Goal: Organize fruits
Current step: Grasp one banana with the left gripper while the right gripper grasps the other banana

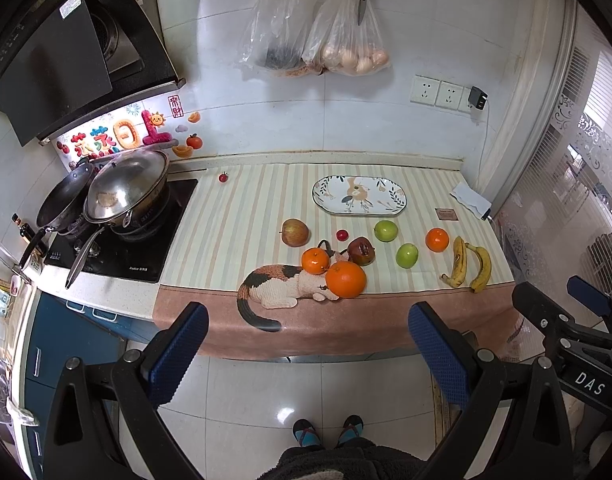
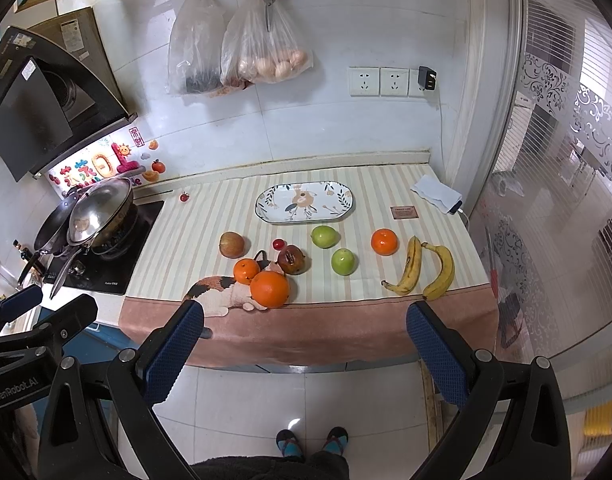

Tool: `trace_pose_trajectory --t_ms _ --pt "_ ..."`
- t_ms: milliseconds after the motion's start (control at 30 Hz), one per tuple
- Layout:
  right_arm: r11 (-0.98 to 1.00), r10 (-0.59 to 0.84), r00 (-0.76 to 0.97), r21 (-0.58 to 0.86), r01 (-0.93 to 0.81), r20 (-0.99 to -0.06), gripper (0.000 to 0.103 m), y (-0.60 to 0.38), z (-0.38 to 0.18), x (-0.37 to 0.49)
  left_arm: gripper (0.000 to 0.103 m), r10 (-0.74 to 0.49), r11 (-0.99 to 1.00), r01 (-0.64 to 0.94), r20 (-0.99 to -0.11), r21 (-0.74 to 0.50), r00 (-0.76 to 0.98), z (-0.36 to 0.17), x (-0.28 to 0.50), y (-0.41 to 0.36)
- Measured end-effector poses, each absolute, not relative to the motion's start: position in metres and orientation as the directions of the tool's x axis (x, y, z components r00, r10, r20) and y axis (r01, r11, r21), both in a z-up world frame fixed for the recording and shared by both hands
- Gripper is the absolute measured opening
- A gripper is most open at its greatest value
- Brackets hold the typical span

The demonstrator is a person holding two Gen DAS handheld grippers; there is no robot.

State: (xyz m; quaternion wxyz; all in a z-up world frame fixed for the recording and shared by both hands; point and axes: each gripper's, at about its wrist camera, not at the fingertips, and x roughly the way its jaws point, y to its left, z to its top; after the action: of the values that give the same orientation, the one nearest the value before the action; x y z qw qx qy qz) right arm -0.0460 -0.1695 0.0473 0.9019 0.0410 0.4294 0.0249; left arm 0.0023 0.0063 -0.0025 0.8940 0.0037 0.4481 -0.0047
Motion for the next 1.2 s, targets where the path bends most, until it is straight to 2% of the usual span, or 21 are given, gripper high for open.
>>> trace_pose_trajectory --t_ms 133,233,367,567,700,867,933,1000,1200 --pt "0.994 0.084 0.632 0.106 -0.002 -0.770 0.103 -0.169 0.047 -0.044 0.102 -0.009 1.000 0.016 -0.802 0.001 0.597 -0.003 0.004 0.007" --pt "0.986 0.106 0.645 0.165 0.031 -0.757 0.103 -0.179 0.048 -0.046 0.102 -0.024 0.999 0.031 -0.805 -0.007 0.593 0.002 0.014 0.001" --pt "0.967 0.066 0.674 0.214 0.138 -0.735 0.103 -0.211 0.040 -0.043 0.102 -0.036 0.998 0.065 -0.796 0.004 0.604 -0.006 0.032 -0.011" --pt "0.916 -0.013 0.643 0.248 0.315 -0.766 0.100 -0.282 -0.001 -0.026 0.102 -0.053 0.989 0.145 -0.817 0.038 0.575 -0.039 0.082 -0.058" --pt "0.898 -0.044 0.591 0.227 0.376 -0.805 0.086 -0.335 -0.046 0.001 0.102 -0.051 0.976 0.208 -0.857 0.066 0.513 -0.073 0.121 -0.104" --pt "0.863 -0.014 0.530 0.257 0.435 -0.848 0.081 -0.410 -0.119 0.061 0.102 -0.021 0.959 0.267 -0.915 0.095 0.403 -0.131 0.173 -0.175" --pt "0.852 0.013 0.495 0.269 0.450 -0.869 0.070 -0.439 -0.155 0.093 0.102 -0.004 0.953 0.284 -0.934 0.104 0.358 -0.155 0.193 -0.204" --pt "0.848 0.040 0.447 0.267 0.458 -0.893 0.066 -0.465 -0.195 0.128 0.102 0.009 0.949 0.298 -0.950 0.106 0.311 -0.179 0.213 -0.228" --pt "0.877 0.029 0.313 0.175 0.448 -0.949 0.064 -0.501 -0.287 0.209 0.098 0.028 0.937 0.338 -0.983 0.089 0.182 -0.242 0.268 -0.296"
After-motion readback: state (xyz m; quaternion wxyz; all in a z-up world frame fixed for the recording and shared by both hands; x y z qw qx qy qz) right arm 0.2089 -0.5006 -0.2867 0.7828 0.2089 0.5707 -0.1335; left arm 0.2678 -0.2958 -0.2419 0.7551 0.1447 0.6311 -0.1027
